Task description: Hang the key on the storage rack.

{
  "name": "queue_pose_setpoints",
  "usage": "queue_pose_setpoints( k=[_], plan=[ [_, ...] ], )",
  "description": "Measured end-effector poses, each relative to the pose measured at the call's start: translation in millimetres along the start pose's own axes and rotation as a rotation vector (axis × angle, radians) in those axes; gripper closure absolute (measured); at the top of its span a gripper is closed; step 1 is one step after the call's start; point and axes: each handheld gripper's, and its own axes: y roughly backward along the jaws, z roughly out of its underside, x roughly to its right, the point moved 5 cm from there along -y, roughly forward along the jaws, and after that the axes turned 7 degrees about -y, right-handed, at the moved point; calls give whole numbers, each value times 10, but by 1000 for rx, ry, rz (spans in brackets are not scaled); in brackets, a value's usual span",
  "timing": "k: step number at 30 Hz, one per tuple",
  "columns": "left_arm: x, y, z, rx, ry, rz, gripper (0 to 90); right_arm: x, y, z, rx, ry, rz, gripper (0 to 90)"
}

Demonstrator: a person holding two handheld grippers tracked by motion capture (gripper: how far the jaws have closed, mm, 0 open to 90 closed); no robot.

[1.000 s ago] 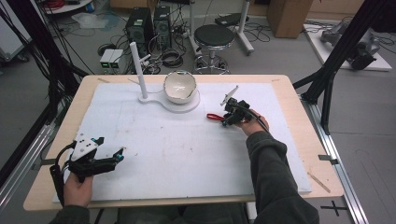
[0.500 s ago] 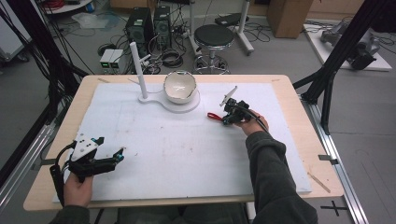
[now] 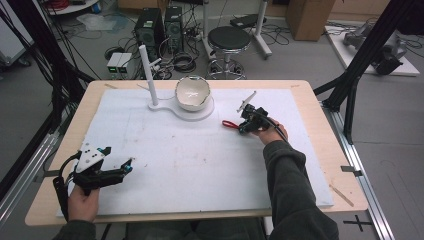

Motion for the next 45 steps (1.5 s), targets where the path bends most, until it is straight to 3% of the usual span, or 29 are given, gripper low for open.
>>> queue_pose_setpoints(
  k=[6,14,32,45],
  plan=[
    [0,1,-1,0,-3,-1,201,-16,0,1,-8,-4,-24,854],
    [-1,2,0,0,1,0,201,-37,64,13,-3,-26,-33,861],
    [0,3,-3,1,-2,-4,201,-125,479,-109,208,-44,-55,863],
    [-1,3,-6,0,-5,-5,201,-141,737,-123,319,-74,-70,864]
  ],
)
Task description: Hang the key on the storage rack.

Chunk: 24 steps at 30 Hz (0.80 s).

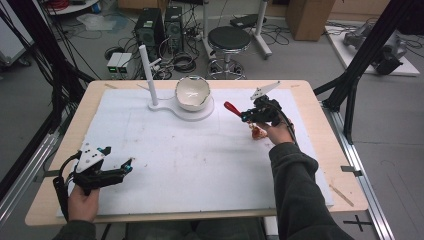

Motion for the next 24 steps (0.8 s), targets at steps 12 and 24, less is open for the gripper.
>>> queue_pose_setpoints(
  k=[12,24],
  plan=[
    [-8,5,1,0,-2,-3,201,-138,142,-210,74,7,-23,866],
    [-8,6,1,3,0,-2,201,-334,172,-515,137,41,-53,866]
  ],
)
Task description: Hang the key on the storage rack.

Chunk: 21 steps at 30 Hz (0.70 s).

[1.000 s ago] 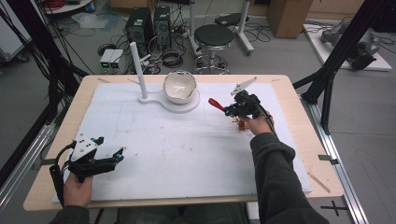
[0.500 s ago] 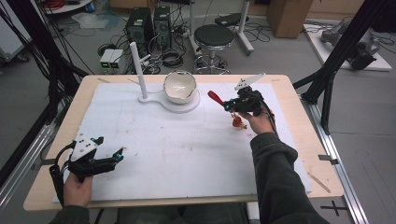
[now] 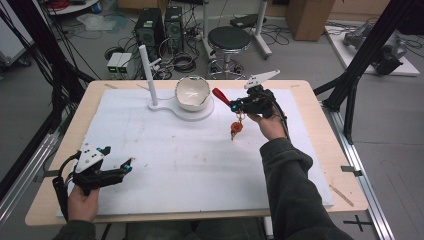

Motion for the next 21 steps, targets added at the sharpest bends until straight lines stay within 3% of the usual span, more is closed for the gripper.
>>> queue_pose_setpoints(
  k=[13,21],
  plan=[
    [-2,4,0,1,2,1,201,-152,-154,-265,15,9,-23,866],
    [-6,6,3,3,4,-1,201,-258,-349,-426,16,26,-35,866]
  ],
)
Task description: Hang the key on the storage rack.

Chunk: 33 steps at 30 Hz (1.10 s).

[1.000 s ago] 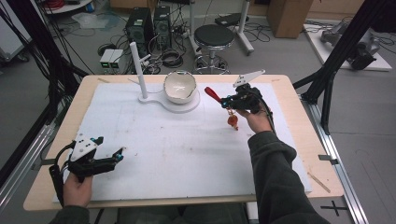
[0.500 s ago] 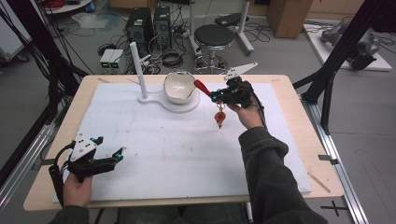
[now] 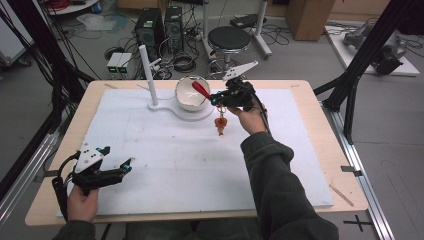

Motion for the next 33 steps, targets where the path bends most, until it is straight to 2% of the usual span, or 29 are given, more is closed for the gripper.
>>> queue_pose_setpoints(
  k=[14,24,33],
  plan=[
    [-3,2,-2,3,1,1,201,-161,-342,-278,1,20,2,866],
    [-8,5,-4,-1,-12,0,201,-223,-569,-401,2,16,0,866],
    [-7,8,-4,1,-8,-1,201,-272,-757,-485,-5,6,4,866]
  ],
)
